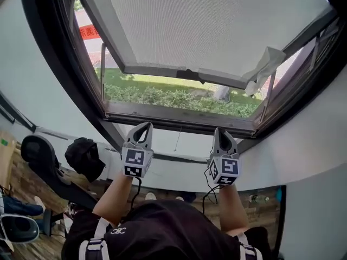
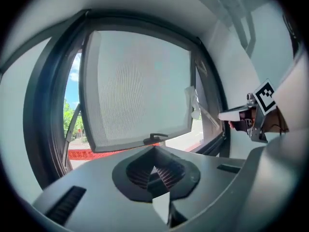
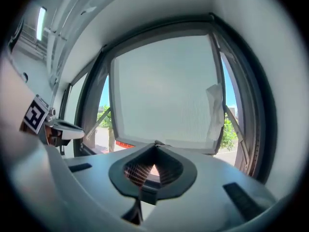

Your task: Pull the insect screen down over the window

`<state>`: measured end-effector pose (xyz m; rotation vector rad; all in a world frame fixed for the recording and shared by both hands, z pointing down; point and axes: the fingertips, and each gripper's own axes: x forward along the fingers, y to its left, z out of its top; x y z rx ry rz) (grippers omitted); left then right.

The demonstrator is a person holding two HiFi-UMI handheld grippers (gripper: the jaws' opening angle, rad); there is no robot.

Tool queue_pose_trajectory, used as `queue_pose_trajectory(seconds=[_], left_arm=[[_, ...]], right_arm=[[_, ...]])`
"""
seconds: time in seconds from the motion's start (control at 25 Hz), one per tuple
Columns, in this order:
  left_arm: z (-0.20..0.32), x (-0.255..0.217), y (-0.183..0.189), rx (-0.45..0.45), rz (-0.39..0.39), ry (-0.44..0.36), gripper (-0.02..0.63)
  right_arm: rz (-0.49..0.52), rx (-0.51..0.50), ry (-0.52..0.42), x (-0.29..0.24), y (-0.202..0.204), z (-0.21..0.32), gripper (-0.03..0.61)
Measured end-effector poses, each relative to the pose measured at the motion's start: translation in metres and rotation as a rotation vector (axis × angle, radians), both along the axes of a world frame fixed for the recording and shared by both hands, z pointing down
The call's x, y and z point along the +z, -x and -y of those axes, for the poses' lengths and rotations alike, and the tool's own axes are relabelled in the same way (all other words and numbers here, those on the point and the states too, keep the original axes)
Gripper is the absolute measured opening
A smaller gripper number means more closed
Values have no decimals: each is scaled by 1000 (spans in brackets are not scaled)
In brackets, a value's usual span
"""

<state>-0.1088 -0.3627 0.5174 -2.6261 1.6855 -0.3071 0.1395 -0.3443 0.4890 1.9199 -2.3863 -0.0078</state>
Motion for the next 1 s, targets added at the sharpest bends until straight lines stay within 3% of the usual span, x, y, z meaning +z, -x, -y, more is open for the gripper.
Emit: queue_pose_trajectory(seconds=[0.16,0.28,0.6,0.76,1.0], left_arm=[[-25,-15,-10,-32,-73,-14,14],[-38,-17,-17,-24,-63,-14,14],[-39,-14,-12,-46,-27,-10,14],[-38,-12,-5,-64,-21,-9,14],[-38,-14,-6,-47,-21,-26,13]], right_arm=[[97,24,-4,-4,14,-20,4],[126,4,0,-1,31,-31,3],[105,-49,24,6,51,-28,3],[-19,-45,-24,-5,54,-28,3],[8,-46,-28,-13,53,-26,3]])
